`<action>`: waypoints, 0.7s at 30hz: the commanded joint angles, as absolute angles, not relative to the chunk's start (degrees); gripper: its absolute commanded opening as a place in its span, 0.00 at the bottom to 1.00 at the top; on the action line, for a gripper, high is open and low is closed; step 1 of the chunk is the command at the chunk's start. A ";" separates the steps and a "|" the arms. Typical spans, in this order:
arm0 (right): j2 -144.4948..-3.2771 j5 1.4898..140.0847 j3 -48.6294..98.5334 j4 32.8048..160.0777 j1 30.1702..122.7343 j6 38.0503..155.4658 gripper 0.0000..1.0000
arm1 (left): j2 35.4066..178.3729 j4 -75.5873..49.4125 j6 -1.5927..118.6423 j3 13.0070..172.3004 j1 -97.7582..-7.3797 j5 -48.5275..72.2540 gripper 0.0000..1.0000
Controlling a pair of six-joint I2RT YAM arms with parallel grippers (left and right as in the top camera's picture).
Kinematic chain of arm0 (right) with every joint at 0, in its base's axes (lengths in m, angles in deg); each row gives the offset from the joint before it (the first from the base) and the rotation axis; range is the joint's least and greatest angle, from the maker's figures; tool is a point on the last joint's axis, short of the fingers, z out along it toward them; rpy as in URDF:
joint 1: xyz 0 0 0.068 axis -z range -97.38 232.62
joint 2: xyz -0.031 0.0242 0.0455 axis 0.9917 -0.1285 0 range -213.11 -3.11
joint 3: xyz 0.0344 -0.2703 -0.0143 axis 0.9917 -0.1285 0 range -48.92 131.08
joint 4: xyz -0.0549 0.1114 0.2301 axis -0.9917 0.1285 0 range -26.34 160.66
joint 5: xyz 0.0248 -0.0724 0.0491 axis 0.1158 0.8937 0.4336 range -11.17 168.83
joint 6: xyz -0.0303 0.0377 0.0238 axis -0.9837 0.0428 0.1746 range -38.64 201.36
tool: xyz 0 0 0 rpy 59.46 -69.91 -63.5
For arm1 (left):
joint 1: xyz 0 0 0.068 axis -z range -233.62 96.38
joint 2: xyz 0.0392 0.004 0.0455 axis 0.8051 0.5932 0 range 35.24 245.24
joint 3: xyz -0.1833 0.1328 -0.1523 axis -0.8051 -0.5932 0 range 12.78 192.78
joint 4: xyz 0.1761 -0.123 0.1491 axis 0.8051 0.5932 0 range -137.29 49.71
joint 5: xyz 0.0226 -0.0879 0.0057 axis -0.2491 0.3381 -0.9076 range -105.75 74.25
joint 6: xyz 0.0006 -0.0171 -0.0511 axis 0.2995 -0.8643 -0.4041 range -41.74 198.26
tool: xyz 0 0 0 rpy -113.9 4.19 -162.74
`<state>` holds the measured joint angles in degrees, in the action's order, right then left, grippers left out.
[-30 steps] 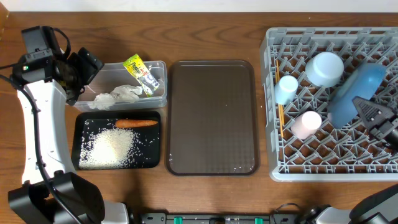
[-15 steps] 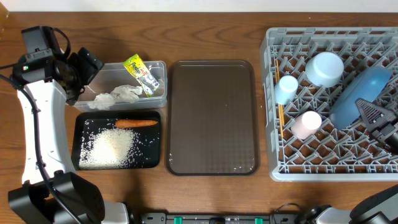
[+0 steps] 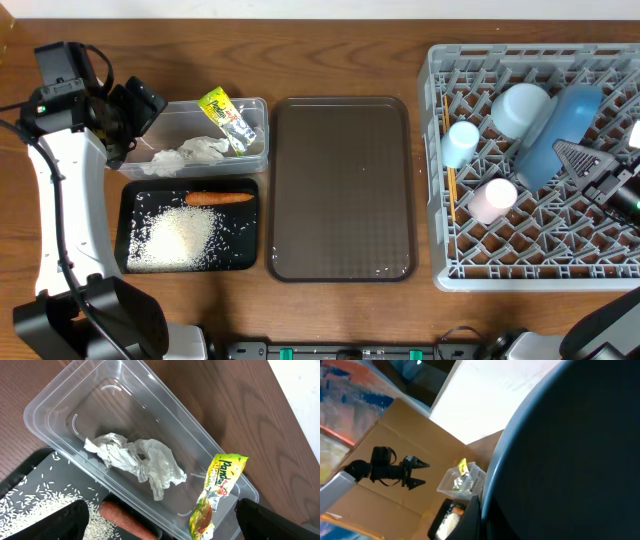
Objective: Sort waste into correct bins and load items into the dishwasher rack
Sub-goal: 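Open the right gripper and release the bowl in the rack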
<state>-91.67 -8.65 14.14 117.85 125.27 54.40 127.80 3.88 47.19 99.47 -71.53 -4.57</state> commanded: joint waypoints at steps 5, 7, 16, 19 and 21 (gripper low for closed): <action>-91.62 1.27 14.06 119.53 127.04 59.73 0.01 | 126.75 4.10 48.15 99.34 -71.70 -5.32 0.96; -91.62 3.04 14.06 119.84 127.98 60.89 0.01 | 126.75 4.10 48.15 99.34 -71.70 -5.34 0.96; -91.62 19.54 14.06 118.44 130.69 74.11 0.01 | 126.75 4.10 48.15 99.34 -71.70 -5.32 0.96; -91.62 30.97 14.06 118.66 132.57 83.12 0.01 | 126.75 4.10 48.15 99.34 -71.70 -5.34 0.96; -91.62 37.53 14.06 118.68 134.30 88.43 0.01 | 126.75 4.10 48.15 99.34 -71.70 -5.34 0.96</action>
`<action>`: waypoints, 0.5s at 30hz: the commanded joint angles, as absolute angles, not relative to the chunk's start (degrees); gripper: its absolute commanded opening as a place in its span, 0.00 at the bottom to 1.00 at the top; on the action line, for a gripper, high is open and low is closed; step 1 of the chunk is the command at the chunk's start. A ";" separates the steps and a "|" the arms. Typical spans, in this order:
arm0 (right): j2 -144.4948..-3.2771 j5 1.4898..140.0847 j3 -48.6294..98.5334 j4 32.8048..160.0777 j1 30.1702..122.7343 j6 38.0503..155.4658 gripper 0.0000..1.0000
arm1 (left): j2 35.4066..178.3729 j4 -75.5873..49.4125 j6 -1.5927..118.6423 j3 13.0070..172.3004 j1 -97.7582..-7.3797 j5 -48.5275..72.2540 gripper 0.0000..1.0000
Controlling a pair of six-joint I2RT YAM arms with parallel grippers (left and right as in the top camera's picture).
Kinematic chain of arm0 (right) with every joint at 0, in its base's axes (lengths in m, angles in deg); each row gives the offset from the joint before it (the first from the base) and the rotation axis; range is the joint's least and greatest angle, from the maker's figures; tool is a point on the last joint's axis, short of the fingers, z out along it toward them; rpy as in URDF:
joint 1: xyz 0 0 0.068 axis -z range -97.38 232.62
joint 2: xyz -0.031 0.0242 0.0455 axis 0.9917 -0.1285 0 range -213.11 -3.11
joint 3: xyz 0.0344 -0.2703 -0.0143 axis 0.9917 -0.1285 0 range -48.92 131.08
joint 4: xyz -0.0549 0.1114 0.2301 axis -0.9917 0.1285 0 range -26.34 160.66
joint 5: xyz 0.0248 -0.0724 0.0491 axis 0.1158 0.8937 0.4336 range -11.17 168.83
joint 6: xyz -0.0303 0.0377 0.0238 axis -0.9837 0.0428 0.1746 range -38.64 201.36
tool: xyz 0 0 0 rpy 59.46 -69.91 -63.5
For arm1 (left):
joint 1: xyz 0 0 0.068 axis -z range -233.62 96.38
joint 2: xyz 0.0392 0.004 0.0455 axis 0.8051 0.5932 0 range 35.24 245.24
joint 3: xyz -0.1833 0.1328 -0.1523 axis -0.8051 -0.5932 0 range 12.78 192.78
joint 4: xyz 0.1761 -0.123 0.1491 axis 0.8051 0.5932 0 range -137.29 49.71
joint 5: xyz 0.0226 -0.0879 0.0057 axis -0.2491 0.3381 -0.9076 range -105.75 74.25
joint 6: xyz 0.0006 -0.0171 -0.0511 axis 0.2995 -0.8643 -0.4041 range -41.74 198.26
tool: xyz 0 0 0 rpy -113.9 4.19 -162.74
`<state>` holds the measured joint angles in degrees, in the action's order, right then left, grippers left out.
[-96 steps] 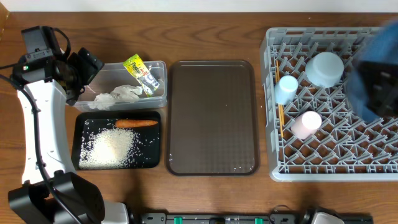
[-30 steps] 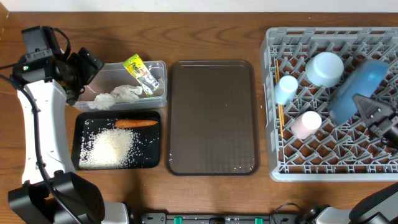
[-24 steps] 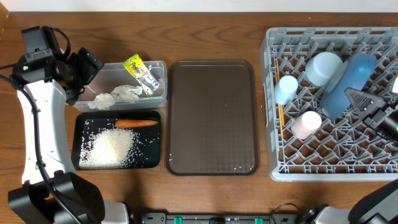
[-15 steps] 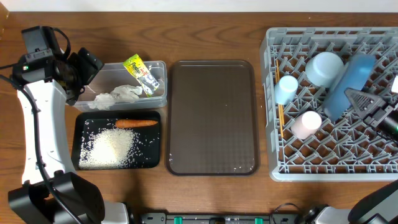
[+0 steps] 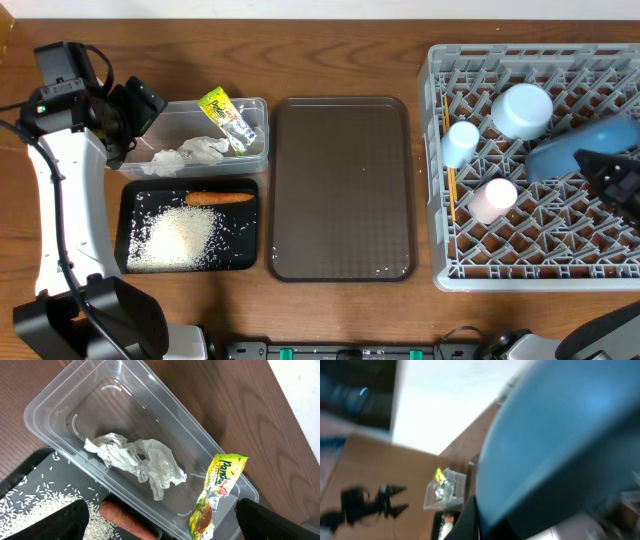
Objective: Sort waste into correct bins and load items into the dishwasher rack
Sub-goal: 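Open the right gripper and release the bowl in the rack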
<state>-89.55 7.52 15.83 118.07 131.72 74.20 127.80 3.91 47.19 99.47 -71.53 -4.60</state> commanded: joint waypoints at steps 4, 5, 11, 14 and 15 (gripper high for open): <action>-91.62 42.23 14.06 118.75 136.81 91.86 0.05 | 126.75 4.10 48.15 99.34 -71.70 -5.32 0.96; -91.62 43.50 14.06 118.99 137.23 92.28 0.07 | 126.75 4.10 48.15 99.34 -71.70 -5.34 0.96; -91.60 52.37 14.06 121.35 137.77 96.08 0.20 | 126.75 4.10 48.15 99.34 -71.70 -5.32 0.96; -91.60 52.94 14.06 122.83 137.77 96.36 0.34 | 126.75 4.10 48.15 99.34 -71.70 -5.32 0.96; -91.60 52.94 14.06 123.29 137.71 96.39 0.38 | 126.75 4.10 48.13 99.34 -71.70 -5.32 0.96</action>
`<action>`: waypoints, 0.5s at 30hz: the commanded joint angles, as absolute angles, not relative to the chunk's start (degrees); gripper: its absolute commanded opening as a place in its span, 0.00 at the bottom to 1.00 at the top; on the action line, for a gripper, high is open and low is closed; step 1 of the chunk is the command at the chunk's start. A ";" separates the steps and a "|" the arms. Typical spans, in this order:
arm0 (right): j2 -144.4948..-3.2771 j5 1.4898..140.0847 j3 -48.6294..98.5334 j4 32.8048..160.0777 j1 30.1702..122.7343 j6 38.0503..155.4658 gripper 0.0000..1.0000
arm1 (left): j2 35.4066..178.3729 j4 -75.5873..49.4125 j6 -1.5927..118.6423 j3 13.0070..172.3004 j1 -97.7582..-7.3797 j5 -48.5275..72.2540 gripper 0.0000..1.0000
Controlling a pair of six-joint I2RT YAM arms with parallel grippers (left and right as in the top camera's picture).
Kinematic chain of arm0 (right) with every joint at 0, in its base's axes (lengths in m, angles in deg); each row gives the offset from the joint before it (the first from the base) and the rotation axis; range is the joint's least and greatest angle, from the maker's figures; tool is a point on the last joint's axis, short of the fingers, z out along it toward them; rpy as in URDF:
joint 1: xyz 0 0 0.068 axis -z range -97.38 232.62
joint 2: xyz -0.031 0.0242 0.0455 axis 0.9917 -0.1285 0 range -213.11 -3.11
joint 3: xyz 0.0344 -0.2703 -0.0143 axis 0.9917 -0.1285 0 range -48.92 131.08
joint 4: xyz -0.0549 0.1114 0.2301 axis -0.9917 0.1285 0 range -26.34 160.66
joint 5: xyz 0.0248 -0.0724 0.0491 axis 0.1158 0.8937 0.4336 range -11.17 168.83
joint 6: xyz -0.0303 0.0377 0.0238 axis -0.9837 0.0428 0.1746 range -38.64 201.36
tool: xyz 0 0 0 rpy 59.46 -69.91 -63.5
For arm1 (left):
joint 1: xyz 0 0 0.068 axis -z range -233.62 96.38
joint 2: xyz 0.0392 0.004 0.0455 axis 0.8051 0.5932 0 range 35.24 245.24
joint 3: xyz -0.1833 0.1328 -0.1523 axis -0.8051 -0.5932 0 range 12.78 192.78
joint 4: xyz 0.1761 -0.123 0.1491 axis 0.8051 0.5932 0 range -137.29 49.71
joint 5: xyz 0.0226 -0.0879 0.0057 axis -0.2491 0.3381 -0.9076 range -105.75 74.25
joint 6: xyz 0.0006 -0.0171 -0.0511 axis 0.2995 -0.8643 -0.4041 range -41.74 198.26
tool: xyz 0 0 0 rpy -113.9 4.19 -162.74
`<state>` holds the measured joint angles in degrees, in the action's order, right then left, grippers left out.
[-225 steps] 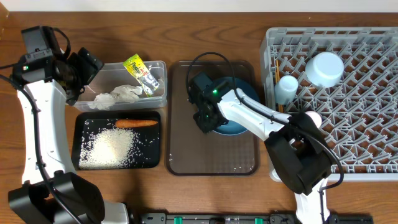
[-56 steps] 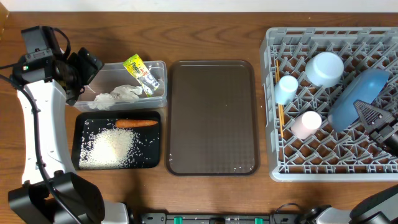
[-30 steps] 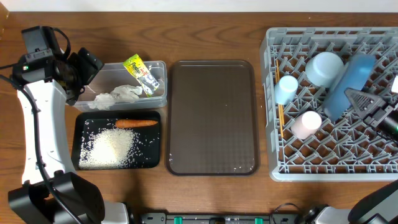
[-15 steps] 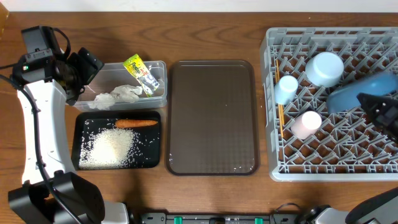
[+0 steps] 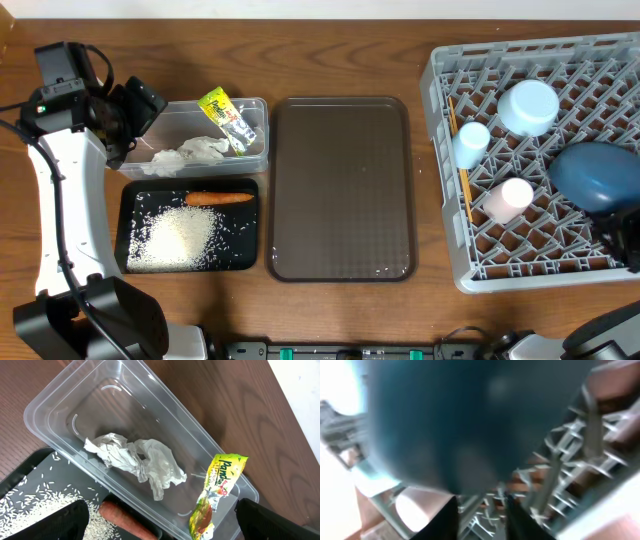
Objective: Sort waste into correct bins and load items into the dishwasher rack
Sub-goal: 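Open the right gripper and release the bowl in the rack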
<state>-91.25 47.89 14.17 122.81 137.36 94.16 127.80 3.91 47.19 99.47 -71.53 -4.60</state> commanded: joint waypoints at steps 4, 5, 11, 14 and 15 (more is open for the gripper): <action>-91.40 52.94 14.08 126.33 137.71 96.30 0.47 | 126.75 4.10 48.15 99.34 -71.70 -5.34 0.96; -91.32 52.94 14.08 127.03 137.71 96.28 0.48 | 126.75 4.10 48.15 99.34 -71.70 -5.34 0.96; -88.45 50.19 14.47 132.67 137.66 93.17 0.49 | 126.75 4.10 48.15 99.34 -71.70 -5.34 0.96; -85.74 44.53 15.39 134.64 137.62 88.39 0.48 | 126.75 4.10 48.15 99.34 -71.70 -5.34 0.96; -84.52 42.71 15.96 134.90 137.49 86.86 0.49 | 126.75 4.10 48.15 99.34 -71.70 -5.34 0.96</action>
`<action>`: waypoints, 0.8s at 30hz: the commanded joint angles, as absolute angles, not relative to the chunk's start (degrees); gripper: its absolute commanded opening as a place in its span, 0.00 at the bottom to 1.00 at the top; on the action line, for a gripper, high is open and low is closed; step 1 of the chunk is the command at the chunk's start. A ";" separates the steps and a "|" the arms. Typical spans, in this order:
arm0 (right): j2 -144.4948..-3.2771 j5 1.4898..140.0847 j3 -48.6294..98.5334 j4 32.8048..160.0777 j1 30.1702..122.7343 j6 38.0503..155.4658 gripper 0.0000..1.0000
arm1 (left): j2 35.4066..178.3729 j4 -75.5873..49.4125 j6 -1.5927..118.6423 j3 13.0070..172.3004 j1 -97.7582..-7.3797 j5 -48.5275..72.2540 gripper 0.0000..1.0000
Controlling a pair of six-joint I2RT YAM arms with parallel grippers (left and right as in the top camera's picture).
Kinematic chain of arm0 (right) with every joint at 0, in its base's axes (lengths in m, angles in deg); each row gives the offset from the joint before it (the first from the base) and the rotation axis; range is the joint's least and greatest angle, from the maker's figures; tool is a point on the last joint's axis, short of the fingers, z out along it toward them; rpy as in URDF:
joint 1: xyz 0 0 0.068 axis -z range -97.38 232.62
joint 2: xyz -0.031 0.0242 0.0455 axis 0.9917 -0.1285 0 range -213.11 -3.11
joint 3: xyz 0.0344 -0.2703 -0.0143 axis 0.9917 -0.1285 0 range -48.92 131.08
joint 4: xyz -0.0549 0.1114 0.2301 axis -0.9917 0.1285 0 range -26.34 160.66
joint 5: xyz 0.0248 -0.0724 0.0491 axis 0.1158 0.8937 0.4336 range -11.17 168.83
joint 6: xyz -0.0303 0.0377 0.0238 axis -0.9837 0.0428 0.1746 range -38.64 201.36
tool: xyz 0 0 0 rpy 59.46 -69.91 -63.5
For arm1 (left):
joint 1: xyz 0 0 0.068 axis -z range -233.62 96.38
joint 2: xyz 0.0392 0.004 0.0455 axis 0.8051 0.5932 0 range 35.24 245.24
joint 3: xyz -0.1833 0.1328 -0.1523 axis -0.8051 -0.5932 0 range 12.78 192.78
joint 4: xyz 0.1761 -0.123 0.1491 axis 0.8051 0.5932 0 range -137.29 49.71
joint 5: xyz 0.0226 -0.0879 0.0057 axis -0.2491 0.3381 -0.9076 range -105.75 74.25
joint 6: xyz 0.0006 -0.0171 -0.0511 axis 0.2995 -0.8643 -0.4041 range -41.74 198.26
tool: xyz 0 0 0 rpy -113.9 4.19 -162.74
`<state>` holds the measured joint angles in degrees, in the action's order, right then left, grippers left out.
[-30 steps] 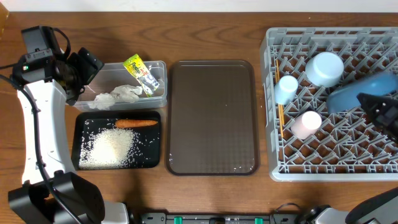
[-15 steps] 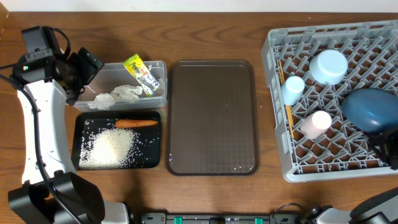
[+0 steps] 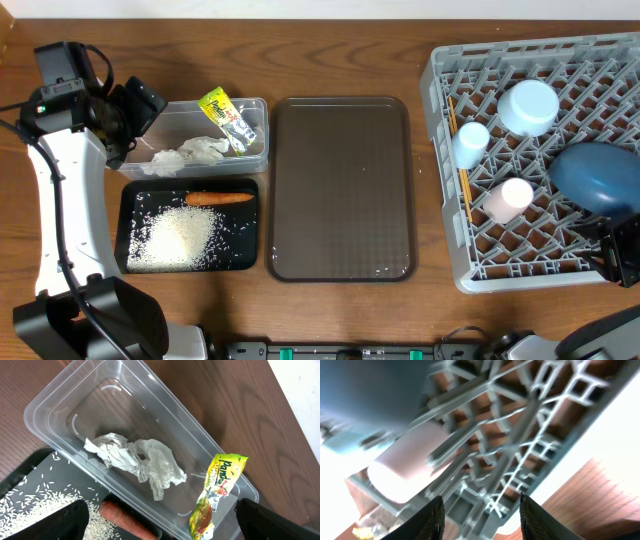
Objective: Sort waste into correct bins and load items into the dishwasher rack
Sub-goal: 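Open the right gripper and release the bowl in the rack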
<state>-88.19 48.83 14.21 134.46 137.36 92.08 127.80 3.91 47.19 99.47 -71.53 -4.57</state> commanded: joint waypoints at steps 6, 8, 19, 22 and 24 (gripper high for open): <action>-77.66 40.88 21.29 131.12 133.90 85.52 0.41 | 126.75 4.10 48.15 99.34 -71.70 -5.34 0.96; -76.15 41.99 22.08 126.00 131.80 85.59 0.32 | 126.75 4.10 48.13 99.34 -71.70 -5.34 0.96; -81.48 64.48 21.92 108.47 124.55 91.18 0.23 | 126.75 4.10 48.15 99.34 -71.70 -5.34 0.96; -85.09 64.57 21.92 107.18 124.57 91.16 0.23 | 126.75 4.10 48.15 99.34 -71.70 -5.32 0.96; -88.13 65.16 21.92 107.60 124.66 91.18 0.23 | 126.75 4.10 48.15 99.34 -71.70 -5.34 0.96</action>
